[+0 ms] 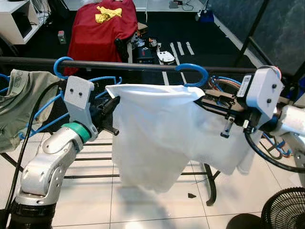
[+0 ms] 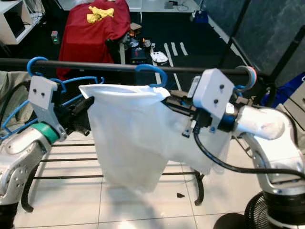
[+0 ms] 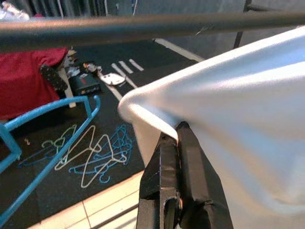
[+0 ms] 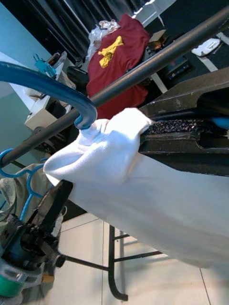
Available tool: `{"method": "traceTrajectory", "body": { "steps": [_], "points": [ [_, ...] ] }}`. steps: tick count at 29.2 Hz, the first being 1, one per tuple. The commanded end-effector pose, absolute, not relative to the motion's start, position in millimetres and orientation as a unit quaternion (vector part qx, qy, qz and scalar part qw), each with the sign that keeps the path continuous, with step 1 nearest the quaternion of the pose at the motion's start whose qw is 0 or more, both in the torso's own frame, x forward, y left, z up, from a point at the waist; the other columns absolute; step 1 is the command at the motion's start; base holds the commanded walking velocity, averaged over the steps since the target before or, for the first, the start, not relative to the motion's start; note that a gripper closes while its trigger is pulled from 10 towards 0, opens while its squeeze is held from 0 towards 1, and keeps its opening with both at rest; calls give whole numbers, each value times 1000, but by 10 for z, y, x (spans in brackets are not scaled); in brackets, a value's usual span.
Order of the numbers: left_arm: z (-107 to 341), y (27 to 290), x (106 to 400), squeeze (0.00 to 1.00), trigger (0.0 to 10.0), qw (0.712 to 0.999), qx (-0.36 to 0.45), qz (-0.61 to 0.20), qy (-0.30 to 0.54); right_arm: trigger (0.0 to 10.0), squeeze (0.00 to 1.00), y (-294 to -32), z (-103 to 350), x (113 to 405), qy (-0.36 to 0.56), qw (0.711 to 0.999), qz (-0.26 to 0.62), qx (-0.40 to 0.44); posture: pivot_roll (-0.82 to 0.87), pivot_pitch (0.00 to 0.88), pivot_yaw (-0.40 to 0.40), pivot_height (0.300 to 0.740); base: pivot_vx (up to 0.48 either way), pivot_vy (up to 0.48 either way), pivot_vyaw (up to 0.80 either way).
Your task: Hang hanger
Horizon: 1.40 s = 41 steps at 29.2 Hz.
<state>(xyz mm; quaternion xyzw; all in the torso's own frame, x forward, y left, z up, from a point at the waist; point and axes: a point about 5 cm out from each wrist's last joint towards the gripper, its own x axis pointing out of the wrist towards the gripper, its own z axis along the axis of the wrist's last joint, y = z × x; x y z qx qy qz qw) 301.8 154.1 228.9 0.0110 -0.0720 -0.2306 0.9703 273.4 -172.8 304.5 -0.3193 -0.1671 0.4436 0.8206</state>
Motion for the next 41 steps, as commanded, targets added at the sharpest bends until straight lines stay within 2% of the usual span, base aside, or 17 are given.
{"method": "traceTrajectory", "body": {
  "steps": [1, 10, 13, 18, 24, 31, 33, 35, 39, 41],
  "points": [
    [2352, 1491, 2964, 0, 0, 962, -2, -257, -93, 0, 0, -1717, 3044, 2737, -168, 815, 445, -331, -65, 38, 102, 740, 0, 0, 0],
    [2561, 1452, 2893, 0, 0, 945, -36, -301, -127, 0, 0, -1738, 2972, 2767, -154, 817, 441, -338, -60, 40, 103, 740, 0, 0, 0],
    [2640, 1623, 2886, 0, 0, 949, -16, -284, -135, 0, 0, -1847, 2853, 2812, -115, 817, 428, -369, -57, 41, 102, 740, 0, 0, 0],
    [2698, 1757, 2867, 0, 0, 952, 6, -273, -138, 0, 0, -1941, 2745, 2856, -77, 821, 415, -384, -52, 40, 99, 740, 0, 0, 0],
    [2744, 1757, 2837, 0, 0, 948, 5, -284, -142, 0, 0, -1952, 2708, 2884, -67, 824, 413, -383, -49, 37, 96, 740, 0, 0, 0],
    [2576, 1574, 2670, 0, 0, 924, -4, -368, -102, 0, 0, -1949, 2814, 3001, -92, 848, 369, -369, -56, 36, 96, 740, 0, 0, 0],
    [2356, 1485, 2499, 0, 0, 896, 0, -442, -46, 0, 0, -1964, 2939, 3083, -122, 868, 326, -355, -57, 39, 96, 740, 0, 0, 0],
    [2266, 1470, 2463, 0, 0, 888, 11, -458, -25, 0, 0, -1956, 2993, 3102, -139, 873, 315, -346, -57, 38, 94, 740, 0, 0, 0],
    [2181, 1462, 2481, 0, 0, 890, 26, -455, -11, 0, 0, -1930, 3047, 3102, -157, 877, 313, -329, -56, 39, 95, 740, 0, 0, 0],
    [2056, 1427, 2550, 0, 0, 894, 58, -443, 5, 0, 0, -1877, 3129, 3082, -183, 878, 318, -307, -63, 39, 98, 740, 0, 0, 0]
  ]
}}
